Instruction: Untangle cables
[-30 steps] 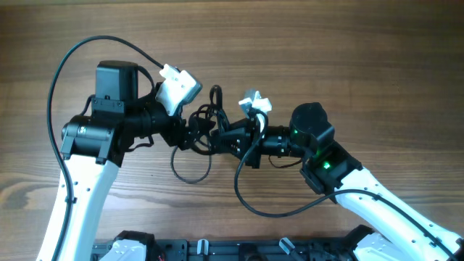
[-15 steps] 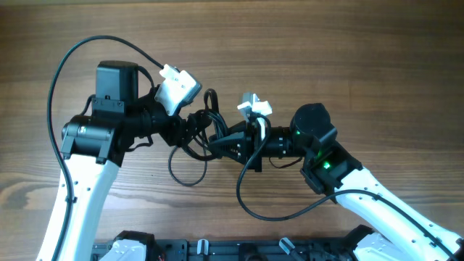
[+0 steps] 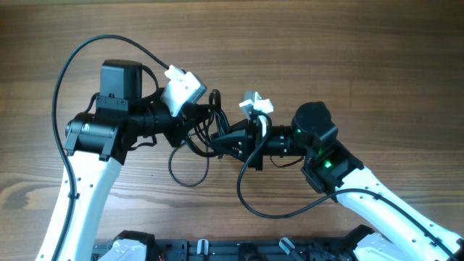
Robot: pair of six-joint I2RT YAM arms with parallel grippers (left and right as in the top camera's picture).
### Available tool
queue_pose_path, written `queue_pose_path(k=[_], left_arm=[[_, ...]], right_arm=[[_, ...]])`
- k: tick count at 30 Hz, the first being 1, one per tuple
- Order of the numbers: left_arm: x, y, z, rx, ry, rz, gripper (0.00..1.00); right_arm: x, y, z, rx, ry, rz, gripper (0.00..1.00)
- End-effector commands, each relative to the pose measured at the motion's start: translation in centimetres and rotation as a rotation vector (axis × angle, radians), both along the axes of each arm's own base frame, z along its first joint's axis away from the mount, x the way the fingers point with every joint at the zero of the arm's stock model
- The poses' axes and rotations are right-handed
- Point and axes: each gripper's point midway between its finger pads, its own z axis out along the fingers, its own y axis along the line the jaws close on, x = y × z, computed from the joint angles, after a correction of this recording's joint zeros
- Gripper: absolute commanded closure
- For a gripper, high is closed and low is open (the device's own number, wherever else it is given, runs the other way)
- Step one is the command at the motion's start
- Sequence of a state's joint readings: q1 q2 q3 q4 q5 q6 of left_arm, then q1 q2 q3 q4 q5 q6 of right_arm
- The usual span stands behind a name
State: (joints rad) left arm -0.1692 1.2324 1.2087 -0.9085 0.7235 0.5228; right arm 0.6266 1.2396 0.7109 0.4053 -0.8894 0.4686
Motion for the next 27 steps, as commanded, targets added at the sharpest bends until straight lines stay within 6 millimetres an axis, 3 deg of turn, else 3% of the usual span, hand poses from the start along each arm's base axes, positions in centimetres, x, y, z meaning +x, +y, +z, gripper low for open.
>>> queue_pose_path(k=[1, 3, 4, 7, 11, 14, 21, 27], left_arm=[[1.0, 0.5, 0.1, 0.002, -0.014, 0.038, 0.96], [1.3, 0.5, 0.3, -0.012, -0.006, 0.058, 0.96], [1.5, 0.5, 0.4, -0.017, -0.001, 0.073, 0.96], [2.5, 1.2, 0.2, -0.005, 0.016, 0.158, 0.96], [4.0, 2.9, -0.2, 0.032, 0.043, 0.317, 0.96], [4.7, 4.4, -0.9, 0.074, 0.067, 0.434, 0.96], [4.3, 5.4, -1.9, 0.112, 0.121, 0.5, 0.96], [3.7, 5.6, -2.5, 0.124, 0.163, 0.517, 0.96]], right_arm=[[-1.2, 0.0, 0.8, 0.013, -0.031, 0.053, 0.71], [-0.8, 0.0, 0.4, -0.001, -0.016, 0.03, 0.43], [-0.6, -0.1, 0.0, -0.016, 0.002, 0.015, 0.21], [-0.5, -0.1, -0.5, -0.032, 0.02, 0.006, 0.0], [0.3, -0.2, -1.1, -0.056, 0.038, -0.049, 0.01], [2.3, -0.8, -2.3, -0.095, 0.129, -0.185, 0.0], [6.1, -2.3, -3.3, -0.089, 0.292, -0.449, 0.0], [7.6, -3.3, -3.5, -0.099, 0.259, -0.555, 0.01]])
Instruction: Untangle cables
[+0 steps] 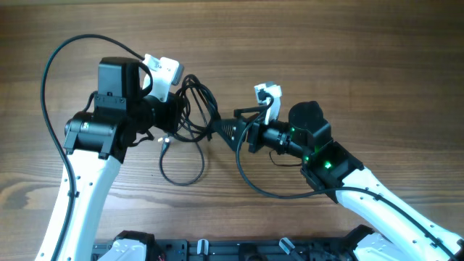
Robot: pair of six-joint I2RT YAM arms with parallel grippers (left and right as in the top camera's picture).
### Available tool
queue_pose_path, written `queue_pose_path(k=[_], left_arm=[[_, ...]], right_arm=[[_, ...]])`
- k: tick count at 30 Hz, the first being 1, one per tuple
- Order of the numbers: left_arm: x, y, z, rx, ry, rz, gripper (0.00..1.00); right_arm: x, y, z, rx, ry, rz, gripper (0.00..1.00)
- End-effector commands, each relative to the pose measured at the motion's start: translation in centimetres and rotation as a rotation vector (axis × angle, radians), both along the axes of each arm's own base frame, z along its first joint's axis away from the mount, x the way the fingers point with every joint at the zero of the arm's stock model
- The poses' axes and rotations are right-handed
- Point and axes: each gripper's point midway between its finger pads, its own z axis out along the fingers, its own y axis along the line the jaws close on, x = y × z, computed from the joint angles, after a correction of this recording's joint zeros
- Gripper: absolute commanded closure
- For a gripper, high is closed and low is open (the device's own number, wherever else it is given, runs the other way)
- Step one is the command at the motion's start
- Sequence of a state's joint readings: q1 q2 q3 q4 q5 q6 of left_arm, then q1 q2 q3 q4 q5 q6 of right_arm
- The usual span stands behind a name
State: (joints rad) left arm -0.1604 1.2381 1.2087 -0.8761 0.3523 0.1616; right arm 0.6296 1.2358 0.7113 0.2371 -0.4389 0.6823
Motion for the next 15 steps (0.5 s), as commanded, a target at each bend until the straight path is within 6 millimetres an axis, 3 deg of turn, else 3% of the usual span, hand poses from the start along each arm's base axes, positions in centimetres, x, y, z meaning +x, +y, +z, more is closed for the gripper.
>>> queue_pose_path(k=[1, 7, 15], left_arm=[[0.1, 0.4, -0.1, -0.012, 0.023, 0.048, 0.96], [-0.3, -0.5, 0.1, -0.068, 0.042, 0.03, 0.96], [-0.5, -0.8, 0.2, -0.112, 0.073, 0.055, 0.96]], right_arm=[[1.0, -0.7, 0.7, -0.017, -0.048, -0.074, 0.01], [0.4, -0.3, 0.7, -0.122, -0.244, 0.028, 0.14], [-1.3, 1.3, 1.8, -0.151, -0.432, 0.153, 0.2]])
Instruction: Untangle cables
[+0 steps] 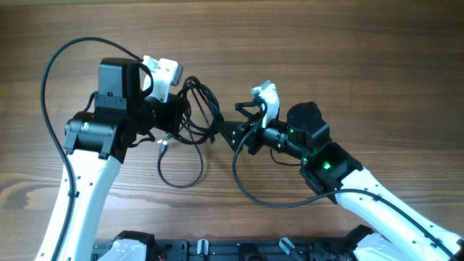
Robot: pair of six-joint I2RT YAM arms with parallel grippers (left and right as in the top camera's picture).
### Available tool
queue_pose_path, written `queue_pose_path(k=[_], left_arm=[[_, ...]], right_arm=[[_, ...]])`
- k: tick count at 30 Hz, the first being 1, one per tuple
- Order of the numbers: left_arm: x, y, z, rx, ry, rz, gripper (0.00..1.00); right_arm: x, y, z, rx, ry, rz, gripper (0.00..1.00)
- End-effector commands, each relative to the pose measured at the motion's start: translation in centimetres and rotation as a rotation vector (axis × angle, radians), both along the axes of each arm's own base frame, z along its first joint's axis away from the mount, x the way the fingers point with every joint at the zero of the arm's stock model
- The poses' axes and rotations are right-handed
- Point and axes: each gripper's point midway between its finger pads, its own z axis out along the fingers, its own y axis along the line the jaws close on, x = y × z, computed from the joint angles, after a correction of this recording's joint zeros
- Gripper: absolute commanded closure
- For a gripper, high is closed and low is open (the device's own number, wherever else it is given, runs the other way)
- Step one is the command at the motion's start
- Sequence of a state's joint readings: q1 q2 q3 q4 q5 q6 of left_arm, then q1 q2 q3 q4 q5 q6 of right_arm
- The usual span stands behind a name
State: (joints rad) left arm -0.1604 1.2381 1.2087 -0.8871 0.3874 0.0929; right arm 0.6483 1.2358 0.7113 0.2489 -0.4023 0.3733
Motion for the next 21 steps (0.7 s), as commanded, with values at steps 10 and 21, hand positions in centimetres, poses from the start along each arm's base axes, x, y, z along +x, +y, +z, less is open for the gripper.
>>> queue_pose_path(k=[10, 21], left_arm=[[-0.2, -0.3, 0.1, -0.051, 0.036, 0.028, 0.96], [-0.2, -0.3, 0.1, -0.051, 0.035, 0.028, 0.96]], right_arm=[[-0.6, 0.8, 1.7, -0.07, -0.233, 0.068, 0.84], [-0.3, 0.2, 0.3, -0.115, -0.186, 0.033, 0.96]])
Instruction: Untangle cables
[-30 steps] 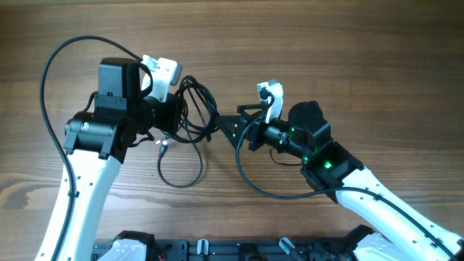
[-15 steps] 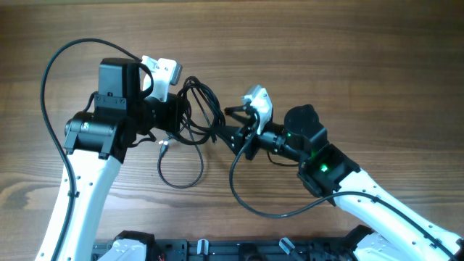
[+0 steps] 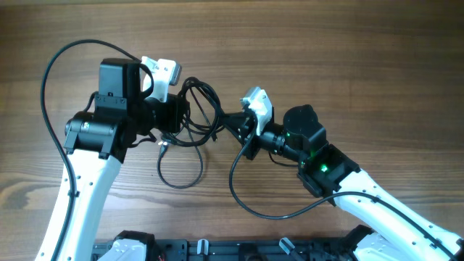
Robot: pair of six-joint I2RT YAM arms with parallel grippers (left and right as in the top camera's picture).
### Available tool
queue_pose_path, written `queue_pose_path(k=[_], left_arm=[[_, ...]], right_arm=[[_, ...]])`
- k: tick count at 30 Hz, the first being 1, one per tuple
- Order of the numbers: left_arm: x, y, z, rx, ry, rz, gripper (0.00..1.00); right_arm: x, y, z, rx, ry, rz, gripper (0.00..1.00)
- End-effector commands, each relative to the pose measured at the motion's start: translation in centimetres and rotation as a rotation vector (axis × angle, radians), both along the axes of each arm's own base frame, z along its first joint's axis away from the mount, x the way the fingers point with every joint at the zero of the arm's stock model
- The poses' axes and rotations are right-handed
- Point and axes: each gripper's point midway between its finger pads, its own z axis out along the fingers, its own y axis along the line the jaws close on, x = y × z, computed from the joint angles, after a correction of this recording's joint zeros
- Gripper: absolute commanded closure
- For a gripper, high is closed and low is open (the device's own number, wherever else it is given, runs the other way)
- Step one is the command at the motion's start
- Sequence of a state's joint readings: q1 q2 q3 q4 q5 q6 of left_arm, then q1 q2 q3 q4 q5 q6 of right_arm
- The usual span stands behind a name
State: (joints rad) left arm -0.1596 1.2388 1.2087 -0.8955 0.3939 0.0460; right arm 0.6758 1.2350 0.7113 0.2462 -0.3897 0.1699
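The black cable tangle (image 3: 201, 109) lies on the wooden table between my two grippers, in several overlapping loops. One loop (image 3: 181, 170) hangs toward the near side, with a small metal plug (image 3: 163, 143) at its left. My left gripper (image 3: 181, 116) is shut on the tangle's left side. My right gripper (image 3: 226, 125) is rolled to one side and shut on the tangle's right end. Where exactly the strands cross inside the bundle cannot be made out.
The right arm's own black cable (image 3: 250, 199) sweeps in a wide arc on the table below the right gripper. The left arm's cable (image 3: 54, 72) arcs over the far left. A black rack (image 3: 217, 250) runs along the near edge.
My right gripper has rolled further at the wrist and shifted slightly left and away, still on the cable. The left gripper and the tangle's left side stayed where they were.
First both grippers were close together with the tangle bunched tight between them. Then the left gripper stood further left and away, and the loops were spread wider. After that the right wrist rolled in two steps, both grippers keeping hold.
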Motion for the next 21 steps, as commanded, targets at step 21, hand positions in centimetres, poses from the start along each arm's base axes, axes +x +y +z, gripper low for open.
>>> queue_pose_path(k=[21], left_arm=[[3.5, -0.8, 3.5, -0.237, -0.043, 0.213, 0.96]], right_arm=[[-1.3, -1.8, -4.9, -0.167, 0.167, -0.034, 0.96]])
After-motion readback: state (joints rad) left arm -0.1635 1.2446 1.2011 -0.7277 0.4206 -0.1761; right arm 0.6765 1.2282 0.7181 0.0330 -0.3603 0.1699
